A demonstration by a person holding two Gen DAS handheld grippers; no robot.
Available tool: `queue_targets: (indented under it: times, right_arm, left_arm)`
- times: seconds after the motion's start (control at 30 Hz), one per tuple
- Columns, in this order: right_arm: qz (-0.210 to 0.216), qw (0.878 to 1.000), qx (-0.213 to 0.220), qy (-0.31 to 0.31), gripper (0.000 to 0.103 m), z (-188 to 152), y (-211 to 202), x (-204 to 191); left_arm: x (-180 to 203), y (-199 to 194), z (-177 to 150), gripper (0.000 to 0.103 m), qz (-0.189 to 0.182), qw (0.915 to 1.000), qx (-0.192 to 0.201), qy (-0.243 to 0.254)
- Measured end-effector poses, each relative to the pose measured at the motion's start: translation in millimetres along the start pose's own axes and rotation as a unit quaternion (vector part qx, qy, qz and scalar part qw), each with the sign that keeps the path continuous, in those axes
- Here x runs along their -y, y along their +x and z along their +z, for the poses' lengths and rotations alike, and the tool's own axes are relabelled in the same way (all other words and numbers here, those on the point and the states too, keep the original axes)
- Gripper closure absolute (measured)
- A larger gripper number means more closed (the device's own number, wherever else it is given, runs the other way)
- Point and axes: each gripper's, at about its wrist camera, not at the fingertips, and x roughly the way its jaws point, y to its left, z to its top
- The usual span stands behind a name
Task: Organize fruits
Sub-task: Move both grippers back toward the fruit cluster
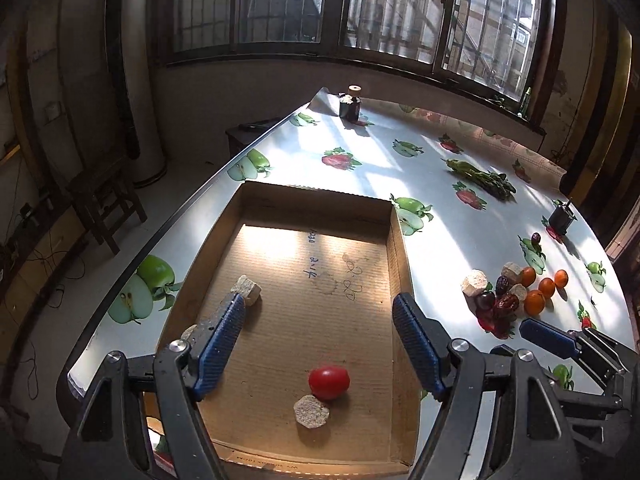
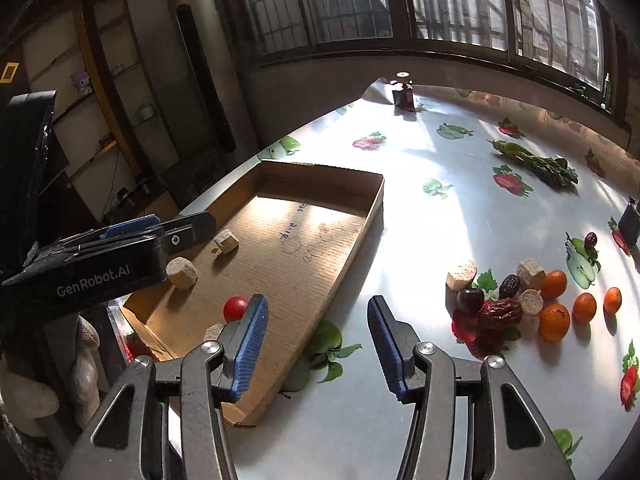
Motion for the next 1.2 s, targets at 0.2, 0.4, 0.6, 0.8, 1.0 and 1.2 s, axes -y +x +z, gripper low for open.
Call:
queue_targets:
  times: [0.2, 0.4, 0.6, 0.8, 1.0, 1.2]
  right_arm:
    - [-0.067, 0.996, 0.020, 0.058, 0.045, -22.5, -46.4, 78.8]
    - [-0.148, 0.977, 0.031, 0.148, 0.045, -44.4, -97.8, 182.8]
    - [-0.226, 0.950, 0.045, 0.210, 0.045, -52.8, -138.9, 265.3]
    - [-0.207, 0.941, 0.039, 0.266, 0.045, -60.8, -129.5, 304.4]
    - [-0.170, 0.955, 0.005, 0.244, 0.045, -49.5, -81.1, 290.0]
    - [-0.098, 0.973, -0.024, 0.206, 0.045, -33.9, -37.1, 247.8]
  left_arm:
    - [39.4, -5.4, -4.0, 0.027, -0.003, 0.9990, 0.002, 0.045]
    - [65.3, 0.2, 0.8, 0.030, -0.055, 0.9968, -0.016, 0.056]
    - [99.2, 13.7, 5.4, 0.034, -0.087, 0.9930, -0.030, 0.074]
    - [139.4, 36.5, -10.3, 0.034, -0.130, 0.9844, -0.066, 0.098]
    - [174.7, 55.6, -22.5, 0.047, -0.154, 0.9753, -0.086, 0.133]
    - [152.8, 85.7, -6.7, 0.052, -0.125, 0.9825, -0.111, 0.081]
